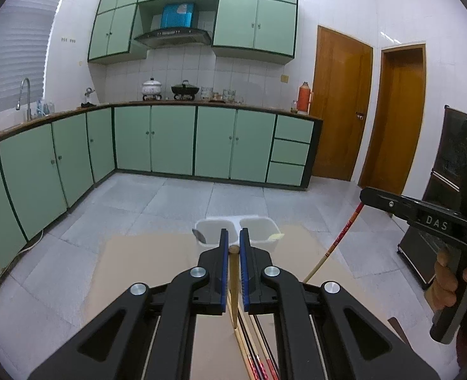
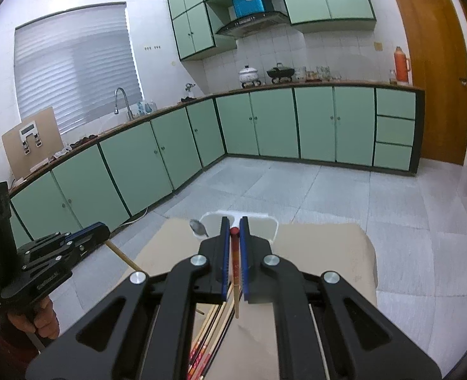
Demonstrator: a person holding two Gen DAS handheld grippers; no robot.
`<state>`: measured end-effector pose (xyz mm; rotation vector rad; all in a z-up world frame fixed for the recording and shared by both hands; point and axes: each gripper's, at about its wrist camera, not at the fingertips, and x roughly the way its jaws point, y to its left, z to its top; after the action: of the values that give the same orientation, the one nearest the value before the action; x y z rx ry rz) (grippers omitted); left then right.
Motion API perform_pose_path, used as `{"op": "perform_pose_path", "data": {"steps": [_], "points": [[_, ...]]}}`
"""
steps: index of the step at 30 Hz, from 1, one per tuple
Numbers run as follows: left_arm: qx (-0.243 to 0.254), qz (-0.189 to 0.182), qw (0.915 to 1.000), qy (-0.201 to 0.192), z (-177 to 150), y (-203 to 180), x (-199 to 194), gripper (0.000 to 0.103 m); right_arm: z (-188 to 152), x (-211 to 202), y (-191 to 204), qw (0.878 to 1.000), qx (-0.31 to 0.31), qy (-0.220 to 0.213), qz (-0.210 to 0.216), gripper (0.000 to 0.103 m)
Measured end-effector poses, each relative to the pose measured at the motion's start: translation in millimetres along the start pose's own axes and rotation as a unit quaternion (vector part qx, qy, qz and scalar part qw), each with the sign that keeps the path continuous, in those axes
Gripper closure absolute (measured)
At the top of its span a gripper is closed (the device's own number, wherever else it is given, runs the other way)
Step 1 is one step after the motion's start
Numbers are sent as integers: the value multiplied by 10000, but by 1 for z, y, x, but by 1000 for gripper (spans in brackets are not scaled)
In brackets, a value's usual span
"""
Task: Organize utensils
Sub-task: 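Lift the red chopstick upright over the holder while the left tool lifts the bamboo chopstick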
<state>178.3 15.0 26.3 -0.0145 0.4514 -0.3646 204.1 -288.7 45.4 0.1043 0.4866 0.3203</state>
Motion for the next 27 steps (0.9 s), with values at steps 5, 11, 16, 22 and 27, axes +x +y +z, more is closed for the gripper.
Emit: {"op": "perform_pose_path", "data": {"steps": [5, 11, 16, 22, 27], "points": [[52, -18, 9997, -243, 22, -1, -5, 96, 28, -2, 2, 9997, -136, -221, 34, 98], [192, -14, 9970, -744, 64, -5, -6, 96, 68, -4, 1, 9980, -289, -569, -10, 98], [254, 65, 9934, -1116, 98, -8, 8, 96, 98, 7, -9, 9965, -310, -767, -96, 98], [223, 224, 9915, -1263, 109, -6, 53, 96, 107, 47, -26, 9965, -228, -779, -218, 98], [204, 380, 9864, -1589, 104, -4, 82, 96, 85, 88, -37, 9978, -189, -505, -398, 98]]}}
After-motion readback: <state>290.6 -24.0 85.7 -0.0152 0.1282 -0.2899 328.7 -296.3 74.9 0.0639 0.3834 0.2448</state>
